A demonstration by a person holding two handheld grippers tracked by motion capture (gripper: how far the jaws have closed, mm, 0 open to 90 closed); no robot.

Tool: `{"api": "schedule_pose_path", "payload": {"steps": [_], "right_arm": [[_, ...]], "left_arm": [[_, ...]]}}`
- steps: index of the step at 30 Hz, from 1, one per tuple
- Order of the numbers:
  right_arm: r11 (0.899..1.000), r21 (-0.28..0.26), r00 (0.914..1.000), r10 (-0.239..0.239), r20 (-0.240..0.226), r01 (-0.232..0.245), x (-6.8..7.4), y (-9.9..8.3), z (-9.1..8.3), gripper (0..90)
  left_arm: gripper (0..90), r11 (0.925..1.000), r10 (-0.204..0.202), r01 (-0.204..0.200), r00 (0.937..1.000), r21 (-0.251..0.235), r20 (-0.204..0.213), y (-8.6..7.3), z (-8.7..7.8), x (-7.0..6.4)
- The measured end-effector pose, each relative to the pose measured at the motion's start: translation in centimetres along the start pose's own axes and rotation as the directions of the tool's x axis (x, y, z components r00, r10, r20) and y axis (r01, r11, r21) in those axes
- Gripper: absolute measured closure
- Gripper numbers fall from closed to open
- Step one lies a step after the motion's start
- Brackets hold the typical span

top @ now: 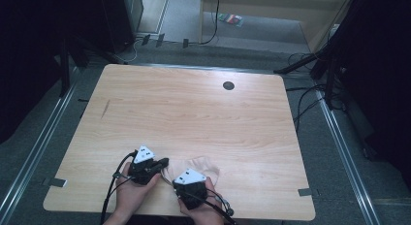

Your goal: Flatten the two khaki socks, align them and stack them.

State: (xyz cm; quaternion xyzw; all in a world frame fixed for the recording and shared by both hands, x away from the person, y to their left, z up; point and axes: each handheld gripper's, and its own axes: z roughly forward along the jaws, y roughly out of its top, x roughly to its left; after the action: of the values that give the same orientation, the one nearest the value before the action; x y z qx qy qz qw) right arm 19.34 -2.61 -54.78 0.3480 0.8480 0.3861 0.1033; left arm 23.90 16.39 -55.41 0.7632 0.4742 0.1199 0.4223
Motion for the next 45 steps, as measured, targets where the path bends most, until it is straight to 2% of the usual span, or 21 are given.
{"api": "schedule_pose_path", "payload": {"steps": [4, 7, 9, 11, 12, 14, 17, 19, 24, 27, 29, 32, 33, 36, 37, 38, 39, 40, 41, 44, 45], "right_arm": [[1.000, 0.029, 1.0000, 0.004, 0.002, -0.004, -0.2, -0.6, -1.1, 90.0], [0.998, -0.028, 0.9976, 0.064, -0.027, -0.064, -1.3, -0.5, -2.4, 90.0], [0.991, -0.077, 0.9942, 0.107, -0.008, -0.107, -2.7, -0.2, -3.6, 90.0], [0.985, -0.096, 0.9885, 0.146, 0.040, -0.142, -4.2, -0.1, -4.7, 90.0], [0.980, -0.105, 0.9814, 0.176, 0.078, -0.167, -5.5, -0.3, -5.4, 90.0], [0.968, -0.114, 0.9684, 0.235, 0.083, -0.225, -6.9, -0.8, -6.2, 89.9], [0.958, -0.118, 0.9560, 0.275, 0.103, -0.263, -8.6, -1.4, -7.3, 89.0], [0.953, -0.132, 0.9523, 0.288, 0.100, -0.275, -9.3, -1.5, -7.8, 87.7], [0.951, -0.164, 0.9513, 0.284, 0.120, -0.263, -10.7, -1.9, -8.4, 84.4], [0.944, -0.201, 0.9458, 0.292, 0.143, -0.261, -11.9, -2.2, -8.9, 69.7], [0.937, -0.240, 0.9418, 0.297, 0.158, -0.255, -13.1, -2.6, -9.4, 51.8], [0.929, -0.260, 0.9412, 0.307, 0.141, -0.264, -14.4, -3.0, -9.9, 34.5], [0.930, -0.266, 0.9420, 0.300, 0.150, -0.254, -14.9, -3.1, -10.0, 29.2], [0.933, -0.263, 0.9324, 0.300, 0.201, -0.244, -15.8, -3.4, -10.5, 12.3], [0.933, -0.261, 0.9288, 0.305, 0.210, -0.247, -16.0, -3.5, -10.7, 10.1], [0.927, -0.266, 0.9214, 0.326, 0.212, -0.266, -16.5, -3.6, -11.0, 3.7], [0.917, -0.274, 0.9155, 0.349, 0.200, -0.289, -17.0, -3.7, -11.3, 0.0], [0.905, -0.288, 0.9080, 0.374, 0.188, -0.313, -17.5, -3.9, -11.7, 0.0], [0.899, -0.296, 0.9013, 0.388, 0.192, -0.324, -17.9, -4.1, -12.0, 0.0], [0.892, -0.308, 0.8886, 0.404, 0.218, -0.330, -19.0, -4.9, -12.7, 0.0], [0.893, -0.307, 0.8864, 0.405, 0.224, -0.330, -19.2, -5.1, -12.9, 0.0]], "left_arm": [[90.0, 0.9998, -0.019, 0.019, 0.9997, -0.006, 0.012, 0.0, -0.1, 0.3], [90.0, 0.9978, -0.039, 0.042, 0.9977, -0.052, 0.055, -0.2, -0.7, 0.7], [85.8, 0.9944, -0.054, 0.061, 0.9958, -0.086, 0.073, -0.2, -1.3, 1.0], [82.7, 0.9932, -0.047, 0.055, 0.9960, -0.103, 0.076, -0.2, -2.3, 1.0], [82.3, 0.9926, -0.041, 0.049, 0.9961, -0.111, 0.078, -0.3, -2.7, 0.9], [81.4, 0.9914, -0.032, 0.043, 0.9958, -0.123, 0.086, -0.4, -3.3, 0.8], [79.7, 0.9903, -0.023, 0.034, 0.9963, -0.135, 0.083, -0.6, -4.0, 0.8], [78.2, 0.9876, -0.026, 0.039, 0.9960, -0.152, 0.085, -0.7, -4.1, 1.1], [72.8, 0.9810, -0.039, 0.050, 0.9972, -0.187, 0.064, -0.8, -4.9, 2.2], [64.9, 0.9726, -0.061, 0.074, 0.9961, -0.220, 0.064, -0.8, -5.7, 3.6], [58.3, 0.9660, -0.070, 0.081, 0.9960, -0.246, 0.055, -0.9, -6.0, 4.3], [48.7, 0.9534, -0.095, 0.105, 0.9944, -0.283, 0.046, -0.8, -6.6, 5.5], [44.4, 0.9524, -0.095, 0.100, 0.9950, -0.288, 0.032, -0.9, -6.8, 5.8], [32.5, 0.9499, -0.111, 0.103, 0.9938, -0.295, -0.009, -1.1, -7.3, 6.8], [29.4, 0.9514, -0.132, 0.122, 0.9910, -0.283, -0.019, -1.2, -7.5, 7.2], [21.2, 0.9537, -0.152, 0.137, 0.9878, -0.268, -0.036, -1.2, -7.7, 7.6], [15.4, 0.9539, -0.173, 0.158, 0.9842, -0.255, -0.037, -1.1, -8.0, 8.1], [9.7, 0.9495, -0.188, 0.171, 0.9815, -0.263, -0.038, -1.2, -8.2, 8.5], [7.8, 0.9482, -0.190, 0.172, 0.9808, -0.267, -0.043, -1.2, -8.4, 8.8], [2.2, 0.9447, -0.194, 0.175, 0.9801, -0.277, -0.042, -1.5, -9.2, 9.7], [2.1, 0.9481, -0.181, 0.163, 0.9824, -0.273, -0.045, -1.8, -9.6, 10.2]]}}
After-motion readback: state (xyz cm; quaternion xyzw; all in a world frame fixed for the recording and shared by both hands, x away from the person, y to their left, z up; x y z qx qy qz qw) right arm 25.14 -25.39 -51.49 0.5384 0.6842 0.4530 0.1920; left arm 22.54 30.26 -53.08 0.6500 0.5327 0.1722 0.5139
